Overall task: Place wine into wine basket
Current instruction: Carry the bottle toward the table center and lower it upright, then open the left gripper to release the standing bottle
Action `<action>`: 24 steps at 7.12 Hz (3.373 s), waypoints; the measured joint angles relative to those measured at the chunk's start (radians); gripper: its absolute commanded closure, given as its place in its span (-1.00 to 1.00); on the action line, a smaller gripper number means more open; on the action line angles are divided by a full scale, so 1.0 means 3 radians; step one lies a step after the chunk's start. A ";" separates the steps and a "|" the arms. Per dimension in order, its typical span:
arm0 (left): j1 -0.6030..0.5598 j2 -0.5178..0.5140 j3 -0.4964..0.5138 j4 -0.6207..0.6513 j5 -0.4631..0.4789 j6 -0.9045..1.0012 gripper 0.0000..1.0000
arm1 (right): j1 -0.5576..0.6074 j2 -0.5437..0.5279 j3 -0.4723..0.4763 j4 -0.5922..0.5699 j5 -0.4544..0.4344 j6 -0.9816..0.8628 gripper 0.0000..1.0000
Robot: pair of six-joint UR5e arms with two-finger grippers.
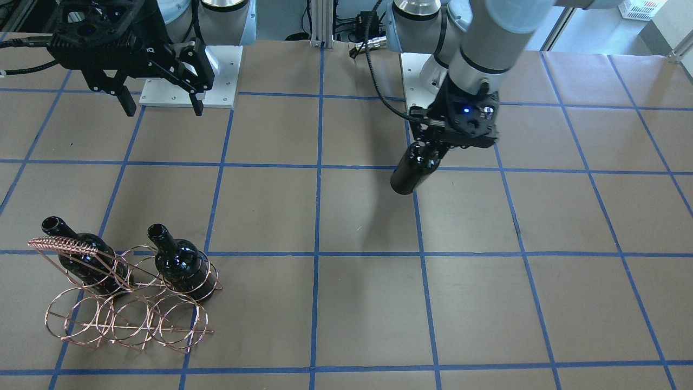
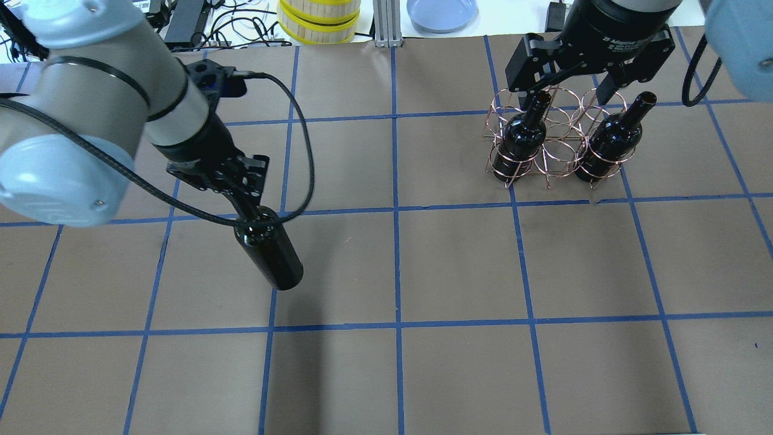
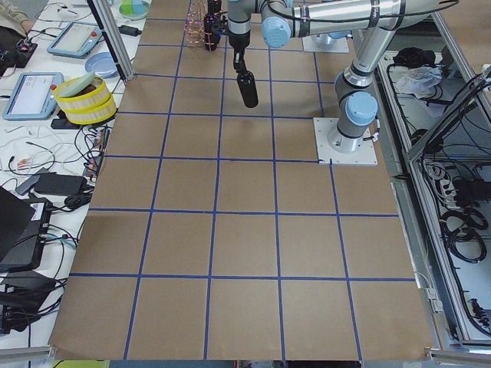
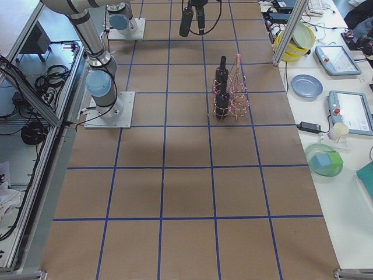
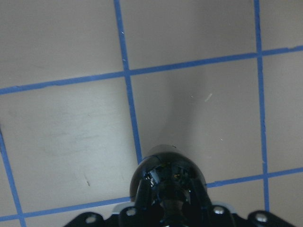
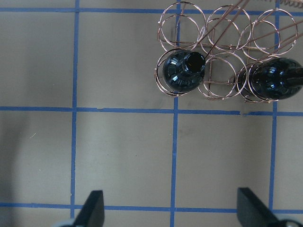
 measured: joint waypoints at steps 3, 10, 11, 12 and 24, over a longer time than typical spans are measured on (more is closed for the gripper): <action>-0.0588 0.0022 -0.0059 -0.0001 0.0134 -0.0488 1.00 | 0.0000 -0.0001 0.0000 -0.0001 0.0002 0.0000 -1.00; -0.0900 0.0130 -0.0469 0.0702 0.0324 -0.0927 1.00 | 0.0000 -0.0003 0.0000 -0.0001 0.0005 0.0000 -1.00; -0.0918 0.0118 -0.0467 0.0737 0.0309 -0.1010 1.00 | 0.0000 -0.0003 0.0000 0.0000 0.0005 0.0000 -1.00; -0.0931 0.0106 -0.0467 0.0754 0.0306 -0.1050 1.00 | 0.0000 -0.0003 0.0000 0.0001 0.0005 0.0000 -1.00; -0.0942 -0.0043 -0.0463 0.0773 0.0239 -0.1104 1.00 | 0.0000 -0.0003 0.0000 0.0000 0.0000 0.0000 -1.00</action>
